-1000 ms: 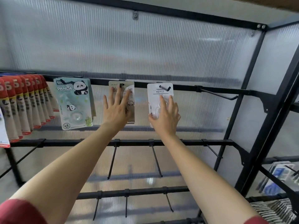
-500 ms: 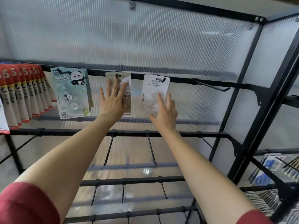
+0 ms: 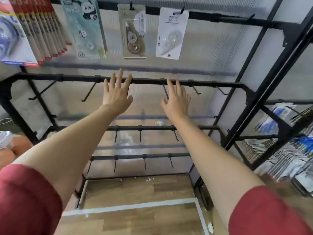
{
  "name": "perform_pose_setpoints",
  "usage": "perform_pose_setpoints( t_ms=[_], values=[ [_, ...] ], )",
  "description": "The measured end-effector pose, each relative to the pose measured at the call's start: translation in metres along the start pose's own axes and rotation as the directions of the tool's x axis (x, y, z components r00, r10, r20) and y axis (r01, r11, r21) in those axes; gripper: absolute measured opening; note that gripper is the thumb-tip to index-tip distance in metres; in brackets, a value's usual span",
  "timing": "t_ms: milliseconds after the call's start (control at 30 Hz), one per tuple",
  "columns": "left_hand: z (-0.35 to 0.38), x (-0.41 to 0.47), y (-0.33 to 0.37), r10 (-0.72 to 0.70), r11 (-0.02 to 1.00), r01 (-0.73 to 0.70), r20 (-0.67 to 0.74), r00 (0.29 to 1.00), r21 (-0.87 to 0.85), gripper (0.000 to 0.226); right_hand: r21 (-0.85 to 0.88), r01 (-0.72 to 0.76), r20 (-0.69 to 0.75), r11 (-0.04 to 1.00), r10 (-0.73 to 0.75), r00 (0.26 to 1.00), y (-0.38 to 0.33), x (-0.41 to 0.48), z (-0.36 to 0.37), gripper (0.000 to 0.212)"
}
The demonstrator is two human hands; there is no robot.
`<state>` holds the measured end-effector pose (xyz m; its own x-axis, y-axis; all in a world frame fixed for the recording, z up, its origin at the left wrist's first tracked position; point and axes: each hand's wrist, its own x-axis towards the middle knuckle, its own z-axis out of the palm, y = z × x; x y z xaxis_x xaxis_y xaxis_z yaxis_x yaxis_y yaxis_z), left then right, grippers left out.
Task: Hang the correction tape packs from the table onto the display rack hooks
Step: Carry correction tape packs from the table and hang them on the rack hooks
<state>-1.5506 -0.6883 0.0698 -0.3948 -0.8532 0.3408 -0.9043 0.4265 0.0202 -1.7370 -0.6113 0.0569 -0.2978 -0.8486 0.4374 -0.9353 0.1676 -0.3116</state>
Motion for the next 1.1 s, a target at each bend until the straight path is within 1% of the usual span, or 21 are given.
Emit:
perform_pose_setpoints(
  t_ms=[133, 233, 367, 467, 567, 700, 900, 1033, 1100],
  values=[
    [-0.005, -0.057, -0.005, -0.006, 0.999, 0.007, 0.042, 0.999, -0.035, 0.075, -0.015, -0.046, 0.045, 0.999, 0.047, 0.998, -0.015, -0.057, -0.005, 0.069],
    [-0.015, -0.104, -0.007, 0.009, 0.998, -0.005, 0.064, 0.998, -0.062, 0.074, -0.072, -0.078, 0.092, 0.994, 0.084, 0.992, -0.029, -0.108, -0.013, 0.068],
    [-0.023, -0.167, -0.011, 0.005, 0.994, 0.002, 0.072, 0.997, -0.108, 0.074, -0.133, -0.08, 0.149, 0.988, 0.1, 0.984, -0.046, -0.175, -0.026, 0.066],
    [-0.026, -0.218, -0.011, -0.004, 0.991, 0.019, 0.115, 0.993, -0.129, 0.077, -0.152, -0.074, 0.198, 0.986, 0.104, 0.975, -0.056, -0.223, -0.035, 0.066],
    [-0.024, -0.269, -0.014, -0.043, 0.988, 0.069, 0.181, 0.983, -0.141, 0.078, -0.157, -0.084, 0.277, 0.984, 0.126, 0.953, -0.063, -0.267, -0.038, 0.067],
    [-0.017, -0.335, -0.014, -0.125, 0.976, 0.166, 0.26, 0.957, -0.141, 0.076, -0.166, -0.047, 0.385, 0.985, 0.109, 0.917, -0.066, -0.322, -0.035, 0.066],
    [-0.013, -0.432, -0.001, -0.236, 0.949, 0.287, 0.307, 0.922, -0.133, 0.071, -0.147, -0.006, 0.519, 0.989, 0.082, 0.851, -0.058, -0.402, -0.039, 0.067],
    [-0.022, -0.507, 0.006, -0.32, 0.924, 0.37, 0.334, 0.887, -0.099, 0.076, -0.152, 0.044, 0.582, 0.987, 0.054, 0.811, -0.053, -0.456, -0.049, 0.067],
    [-0.028, -0.546, 0.005, -0.369, 0.906, 0.418, 0.356, 0.858, -0.068, 0.077, -0.154, 0.064, 0.614, 0.986, 0.044, 0.788, -0.056, -0.484, -0.051, 0.067]
  ],
)
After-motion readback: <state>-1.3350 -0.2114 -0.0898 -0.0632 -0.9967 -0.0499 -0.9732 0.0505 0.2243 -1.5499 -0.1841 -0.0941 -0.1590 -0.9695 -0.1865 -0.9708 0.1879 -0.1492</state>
